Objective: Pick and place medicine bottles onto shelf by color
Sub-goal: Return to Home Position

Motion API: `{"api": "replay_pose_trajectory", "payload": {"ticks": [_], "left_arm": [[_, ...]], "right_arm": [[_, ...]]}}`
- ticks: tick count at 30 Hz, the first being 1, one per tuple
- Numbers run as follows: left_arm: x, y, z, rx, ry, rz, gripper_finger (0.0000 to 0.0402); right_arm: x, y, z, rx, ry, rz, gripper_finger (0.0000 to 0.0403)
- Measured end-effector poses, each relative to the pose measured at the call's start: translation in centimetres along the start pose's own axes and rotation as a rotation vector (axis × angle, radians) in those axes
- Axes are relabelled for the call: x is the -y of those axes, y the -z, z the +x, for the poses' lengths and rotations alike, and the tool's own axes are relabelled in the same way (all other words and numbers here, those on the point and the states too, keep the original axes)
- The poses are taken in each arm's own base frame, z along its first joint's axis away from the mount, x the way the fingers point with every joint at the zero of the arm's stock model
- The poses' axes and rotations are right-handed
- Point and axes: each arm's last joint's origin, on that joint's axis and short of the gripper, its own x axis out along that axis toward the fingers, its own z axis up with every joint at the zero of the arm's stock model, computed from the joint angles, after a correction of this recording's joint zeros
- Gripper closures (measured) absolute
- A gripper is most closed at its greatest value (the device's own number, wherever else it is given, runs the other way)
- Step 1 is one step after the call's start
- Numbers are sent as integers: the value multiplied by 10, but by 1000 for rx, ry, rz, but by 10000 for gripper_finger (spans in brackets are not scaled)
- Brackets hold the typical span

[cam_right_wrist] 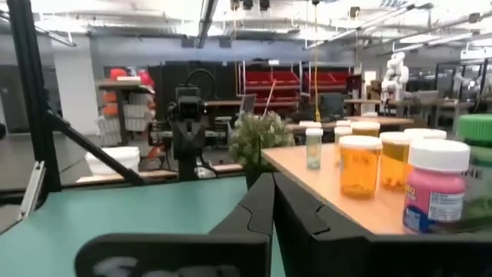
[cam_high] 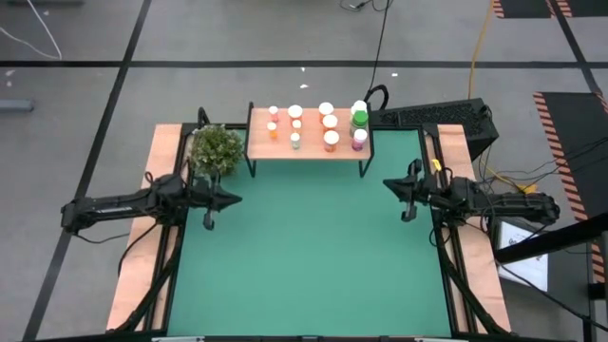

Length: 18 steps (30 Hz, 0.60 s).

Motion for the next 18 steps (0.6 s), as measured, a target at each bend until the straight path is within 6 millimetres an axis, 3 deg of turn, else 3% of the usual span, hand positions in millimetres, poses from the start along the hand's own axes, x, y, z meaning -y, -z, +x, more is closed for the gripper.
{"api": "replay_pose_trajectory", "payload": {"ticks": [8, 18], "left_arm": [[2, 7, 0, -47, 23, 50, 399], [1, 8, 0, -52, -7, 90, 370]], "right_arm": [[0, 0, 0, 0, -1, 12, 403], [2, 7, 0, -74, 58, -48, 403]]}}
